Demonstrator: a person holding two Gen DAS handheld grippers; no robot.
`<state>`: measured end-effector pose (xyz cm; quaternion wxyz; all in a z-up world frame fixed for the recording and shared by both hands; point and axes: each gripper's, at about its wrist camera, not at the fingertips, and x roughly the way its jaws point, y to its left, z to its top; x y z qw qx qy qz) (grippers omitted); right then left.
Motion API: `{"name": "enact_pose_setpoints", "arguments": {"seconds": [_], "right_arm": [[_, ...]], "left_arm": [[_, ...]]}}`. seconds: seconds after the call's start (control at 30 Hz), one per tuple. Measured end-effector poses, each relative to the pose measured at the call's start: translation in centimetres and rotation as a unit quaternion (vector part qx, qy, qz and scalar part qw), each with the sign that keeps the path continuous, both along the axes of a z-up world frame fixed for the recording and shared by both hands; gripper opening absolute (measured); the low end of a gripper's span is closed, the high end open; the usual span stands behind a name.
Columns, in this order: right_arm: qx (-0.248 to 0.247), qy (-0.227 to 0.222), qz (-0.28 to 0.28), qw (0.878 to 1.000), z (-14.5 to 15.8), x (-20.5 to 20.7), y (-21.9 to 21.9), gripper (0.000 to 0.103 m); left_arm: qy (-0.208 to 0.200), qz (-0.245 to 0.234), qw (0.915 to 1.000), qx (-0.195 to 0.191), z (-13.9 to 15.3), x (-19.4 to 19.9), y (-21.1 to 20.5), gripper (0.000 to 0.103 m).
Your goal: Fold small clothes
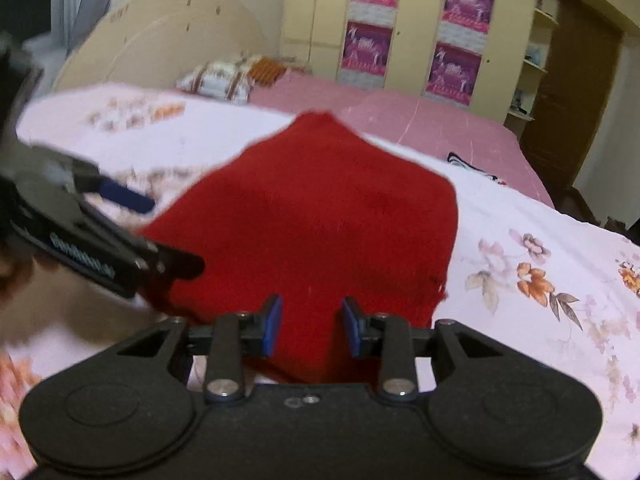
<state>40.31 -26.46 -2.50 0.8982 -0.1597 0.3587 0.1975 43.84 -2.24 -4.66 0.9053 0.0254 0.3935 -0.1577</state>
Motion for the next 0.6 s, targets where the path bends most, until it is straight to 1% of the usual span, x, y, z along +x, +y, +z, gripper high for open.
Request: {"name": "enact_pose_setpoints", "arguments": {"seconds": [0.17, 0.23, 0.27, 0.3, 0.33, 0.37, 0.4, 0.47, 0.5, 0.53, 0.57, 0.6], "right_arm": [[-0.022, 0.000, 0.008, 1.000, -0.7, -0.6, -0.7, 0.033], [-0.025, 0.005, 0.011, 1.000, -0.6, -0.7, -1.8, 0.034], [-0.023, 0.010, 0.008, 1.000, -0.4, -0.8, -2.5, 0.035], [-0.022, 0.015, 0.000, 1.000, -0.1, -0.9, -3.4, 0.042], [-0.030, 0.020, -0.011, 0.999, 0.0, -1.0, -4.0, 0.048], [-0.033, 0.025, -0.019, 0.999, 0.4, -1.2, -4.9, 0.048], [-0.027, 0.018, -0.022, 0.999, 1.0, -1.5, -5.6, 0.048], [0.008, -0.005, -0.045, 0.999, 2.8, -1.8, -7.0, 0.048], [0.039, -0.004, -0.061, 0.997, 3.5, -1.3, -7.8, 0.050], [0.079, 0.006, -0.080, 0.994, 3.9, -0.4, -8.7, 0.052], [0.132, 0.029, -0.104, 0.985, 4.0, 0.8, -9.8, 0.056], [0.188, 0.058, -0.124, 0.973, 3.8, 2.1, -10.8, 0.057]], "left_arm": [[0.004, -0.011, 0.9999, 0.003, -0.1, -0.9, 1.1, 0.096], [0.012, -0.023, 0.9996, 0.009, -0.5, -1.7, 2.1, 0.096], [0.020, -0.029, 0.9991, 0.023, -0.9, -2.1, 2.7, 0.096], [0.021, -0.030, 0.9978, 0.055, -1.3, -2.6, 3.1, 0.096], [0.004, -0.032, 0.9971, 0.068, -1.4, -3.4, 3.9, 0.096], [-0.007, -0.027, 0.9977, 0.061, -1.2, -3.9, 5.2, 0.096], [-0.007, -0.015, 0.9986, 0.050, -0.9, -4.0, 6.2, 0.096], [-0.018, 0.002, 0.9998, 0.011, 0.0, -3.5, 7.9, 0.096], [-0.021, 0.008, 0.9996, -0.015, 0.6, -2.8, 8.3, 0.096], [-0.014, 0.015, 0.9986, -0.048, 1.1, -1.9, 8.7, 0.096], [-0.004, 0.018, 0.9961, -0.086, 1.4, -0.9, 8.9, 0.096], [0.010, 0.020, 0.9912, -0.130, 1.6, 0.2, 9.0, 0.096]]}}
